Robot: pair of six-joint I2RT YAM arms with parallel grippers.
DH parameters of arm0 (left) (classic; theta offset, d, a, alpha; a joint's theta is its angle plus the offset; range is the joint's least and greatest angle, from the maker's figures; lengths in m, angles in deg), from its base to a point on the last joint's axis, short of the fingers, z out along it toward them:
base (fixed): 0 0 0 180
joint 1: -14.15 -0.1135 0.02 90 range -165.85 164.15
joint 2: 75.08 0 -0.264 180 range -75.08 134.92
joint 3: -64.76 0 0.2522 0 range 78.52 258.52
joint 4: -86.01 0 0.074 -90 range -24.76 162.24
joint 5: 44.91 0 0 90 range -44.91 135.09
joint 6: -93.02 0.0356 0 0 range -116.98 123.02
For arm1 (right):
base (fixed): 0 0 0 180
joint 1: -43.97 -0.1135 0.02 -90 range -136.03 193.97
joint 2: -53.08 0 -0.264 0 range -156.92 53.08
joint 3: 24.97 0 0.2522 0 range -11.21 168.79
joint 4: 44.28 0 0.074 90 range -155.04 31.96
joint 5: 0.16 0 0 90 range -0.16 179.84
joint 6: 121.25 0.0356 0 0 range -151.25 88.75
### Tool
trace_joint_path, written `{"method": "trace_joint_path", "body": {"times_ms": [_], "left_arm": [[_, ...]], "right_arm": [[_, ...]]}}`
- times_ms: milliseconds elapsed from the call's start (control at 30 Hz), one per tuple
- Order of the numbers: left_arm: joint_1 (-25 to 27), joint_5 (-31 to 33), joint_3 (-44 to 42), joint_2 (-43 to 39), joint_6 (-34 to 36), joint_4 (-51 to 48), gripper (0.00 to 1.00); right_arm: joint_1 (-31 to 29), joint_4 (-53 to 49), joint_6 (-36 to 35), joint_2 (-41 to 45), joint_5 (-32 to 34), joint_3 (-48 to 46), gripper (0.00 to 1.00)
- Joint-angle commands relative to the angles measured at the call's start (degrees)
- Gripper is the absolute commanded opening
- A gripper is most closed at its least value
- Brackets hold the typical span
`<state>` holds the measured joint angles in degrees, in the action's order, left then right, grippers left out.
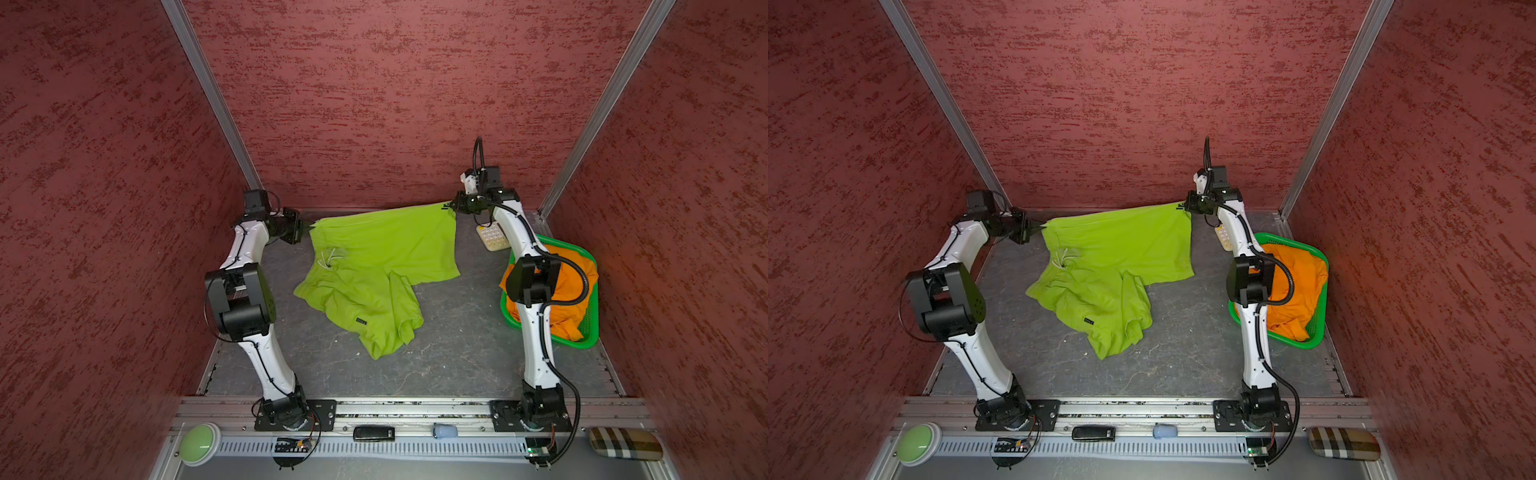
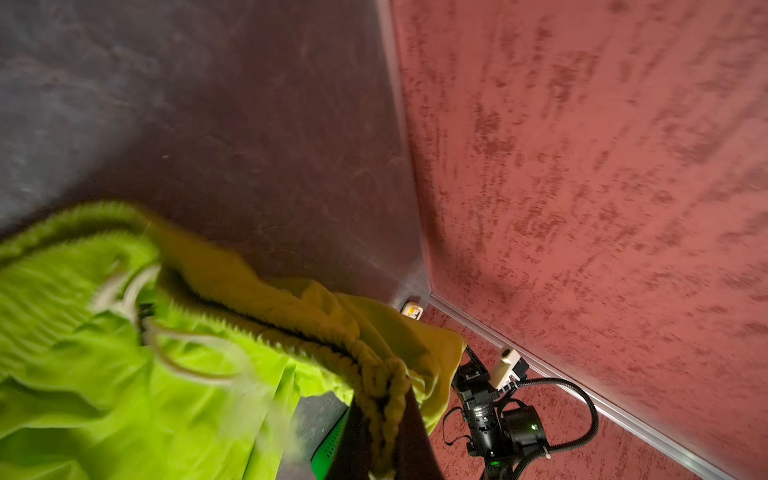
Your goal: Fold and stack the shorts
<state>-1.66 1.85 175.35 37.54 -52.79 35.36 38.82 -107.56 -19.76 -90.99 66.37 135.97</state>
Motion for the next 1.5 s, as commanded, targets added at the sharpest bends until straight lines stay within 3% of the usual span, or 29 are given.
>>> {"method": "trace_joint_path", "body": {"times_ms": [0, 167, 333, 500, 633, 700, 867, 1000, 1100, 1267, 1467], "left_arm": [[-3.3, 6.1, 7.3, -4.2, 2.9, 5.4, 0.00], [0.4, 6.6, 28.3, -1.4, 4.4, -0.1, 0.00], [2.9, 6.0, 50.3, -1.4, 5.1, -4.7, 0.00], [2.6, 6.4, 51.9, -11.9, 4.3, -1.2, 0.00], [0.9, 8.5, 52.0, -19.2, 3.0, 1.6, 0.00], [-3.1, 7.5, 52.0, -20.7, -1.0, 3.0, 0.00], [-9.7, 4.5, 48.3, -18.4, -6.8, 5.5, 0.00], [-9.3, 4.4, 43.1, -12.4, -3.8, 0.2, 0.00], [-7.6, 5.4, 33.9, -9.5, 1.5, -3.5, 0.00], [-7.4, 7.7, 11.2, -8.8, 5.7, 1.6, 0.00], [-7.6, 9.4, 3.9, -1.6, 10.9, 0.3, 0.00]], "right_arm": [[5.1, 1.8, 0.1, 6.7, 11.3, 8.3, 0.00], [5.1, 4.4, 3.1, 16.7, 8.6, 8.0, 0.00], [5.2, 9.6, 4.1, 33.1, 6.4, 1.4, 0.00], [8.4, 18.5, 6.7, 49.2, 5.0, -9.4, 0.00], [12.9, 20.3, 9.1, 54.1, 2.8, -10.4, 0.00], [16.1, 21.7, 11.6, 54.3, 0.5, -10.2, 0.00], [22.0, 17.8, 15.0, 44.9, -2.6, -0.7, 0.00], [21.7, 14.2, 14.1, 32.5, -2.7, 2.8, 0.00], [18.2, 11.0, 8.9, 24.4, 0.6, 1.3, 0.00], [10.8, 8.2, 1.4, 12.9, 6.7, 0.3, 0.00], [7.5, 6.0, -1.0, 2.5, 9.8, 4.1, 0.00]]}}
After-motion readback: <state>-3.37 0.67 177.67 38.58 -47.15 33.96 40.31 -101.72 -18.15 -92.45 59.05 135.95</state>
